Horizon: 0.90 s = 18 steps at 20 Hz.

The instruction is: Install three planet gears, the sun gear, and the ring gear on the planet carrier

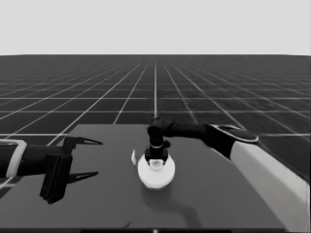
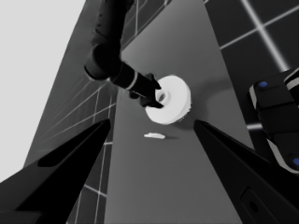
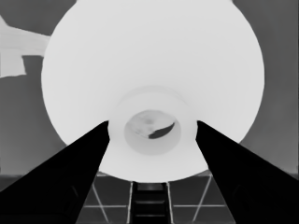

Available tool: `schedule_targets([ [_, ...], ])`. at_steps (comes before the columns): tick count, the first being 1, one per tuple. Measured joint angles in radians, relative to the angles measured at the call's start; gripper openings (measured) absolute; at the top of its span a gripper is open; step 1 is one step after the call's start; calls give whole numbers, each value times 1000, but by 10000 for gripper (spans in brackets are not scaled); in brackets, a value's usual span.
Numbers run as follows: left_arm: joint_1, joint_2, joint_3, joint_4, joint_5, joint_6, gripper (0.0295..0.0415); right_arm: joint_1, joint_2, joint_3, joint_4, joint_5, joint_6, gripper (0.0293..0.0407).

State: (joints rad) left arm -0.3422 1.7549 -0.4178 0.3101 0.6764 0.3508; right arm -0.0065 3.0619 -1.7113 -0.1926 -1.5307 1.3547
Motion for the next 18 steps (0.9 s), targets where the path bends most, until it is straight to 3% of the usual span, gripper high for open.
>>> schedule_targets([
  [4, 0, 0, 0, 0, 0, 0, 385, -54, 12, -45, -50, 19, -28, 348],
  [18, 0, 0, 0, 0, 0, 0, 385, -71, 12, -51, -55, 21, 53, 348],
])
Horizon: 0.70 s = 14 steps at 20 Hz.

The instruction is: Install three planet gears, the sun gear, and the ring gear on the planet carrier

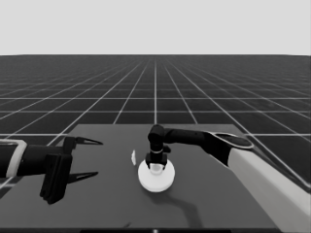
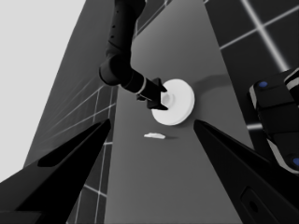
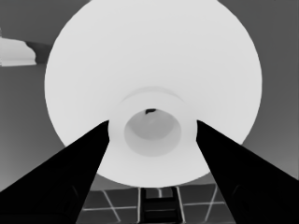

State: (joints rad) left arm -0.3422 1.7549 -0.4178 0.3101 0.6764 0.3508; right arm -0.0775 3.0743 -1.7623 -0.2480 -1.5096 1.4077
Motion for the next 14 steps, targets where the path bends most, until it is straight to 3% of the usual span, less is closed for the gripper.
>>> schedule_targets([
  [14, 0, 0, 0, 0, 0, 0, 385, 0, 0, 0, 0, 0, 122, 348],
])
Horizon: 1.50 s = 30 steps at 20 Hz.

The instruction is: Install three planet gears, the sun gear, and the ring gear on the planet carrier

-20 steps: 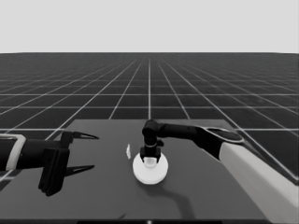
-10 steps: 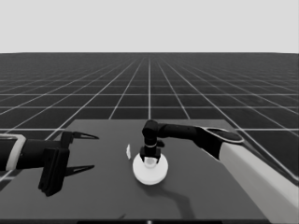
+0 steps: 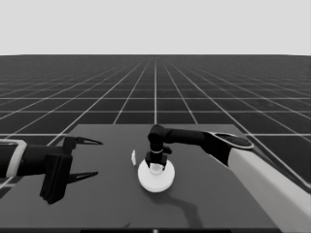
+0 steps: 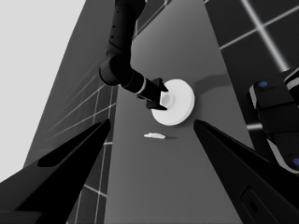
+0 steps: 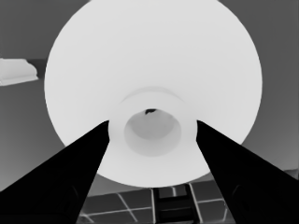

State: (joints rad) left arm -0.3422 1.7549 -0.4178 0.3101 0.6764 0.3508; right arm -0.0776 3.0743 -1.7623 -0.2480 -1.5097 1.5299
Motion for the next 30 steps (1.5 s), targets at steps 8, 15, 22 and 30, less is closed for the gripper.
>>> schedule_targets([
  [8, 0, 0, 0, 0, 0, 0, 385, 0, 0, 0, 0, 0, 70, 348],
  [15, 0, 0, 0, 0, 0, 0, 385, 0, 0, 0, 0, 0, 131, 348],
  [22, 0, 0, 0, 0, 0, 0, 385, 0, 0, 0, 0, 0, 192, 348],
  [30, 0, 0, 0, 0, 0, 0, 385, 0, 0, 0, 0, 0, 262, 348],
])
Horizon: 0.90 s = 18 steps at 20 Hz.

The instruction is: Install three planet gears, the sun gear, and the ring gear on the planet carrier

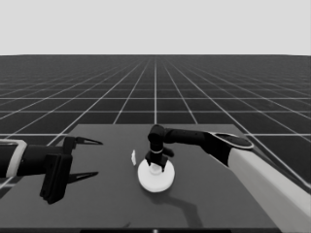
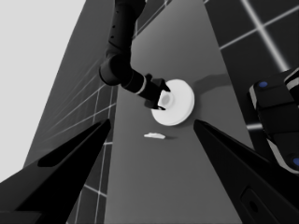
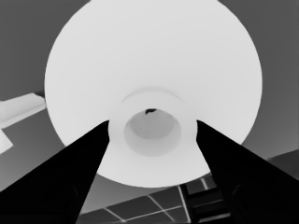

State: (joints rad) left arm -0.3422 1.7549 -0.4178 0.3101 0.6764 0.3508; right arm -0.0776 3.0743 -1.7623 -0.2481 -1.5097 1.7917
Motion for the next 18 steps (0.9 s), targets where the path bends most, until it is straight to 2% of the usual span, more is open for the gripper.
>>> schedule_targets([
  [5, 0, 0, 0, 0, 0, 0, 385, 0, 0, 0, 0, 0, 44, 348],
  [6, 0, 0, 0, 0, 0, 0, 385, 0, 0, 0, 0, 0, 49, 373],
  [7, 0, 0, 0, 0, 0, 0, 385, 1, 0, 0, 0, 0, 52, 381],
  [15, 0, 0, 0, 0, 0, 0, 385, 1, 0, 0, 0, 0, 56, 385],
  [16, 0, 0, 0, 0, 0, 0, 385, 97, -24, 89, 109, -47, -100, 387],
  [17, 0, 0, 0, 0, 0, 0, 385, 193, -28, 110, 184, -63, -213, 386],
  [18, 0, 0, 0, 0, 0, 0, 385, 249, -25, 106, 230, -67, -291, 386],
])
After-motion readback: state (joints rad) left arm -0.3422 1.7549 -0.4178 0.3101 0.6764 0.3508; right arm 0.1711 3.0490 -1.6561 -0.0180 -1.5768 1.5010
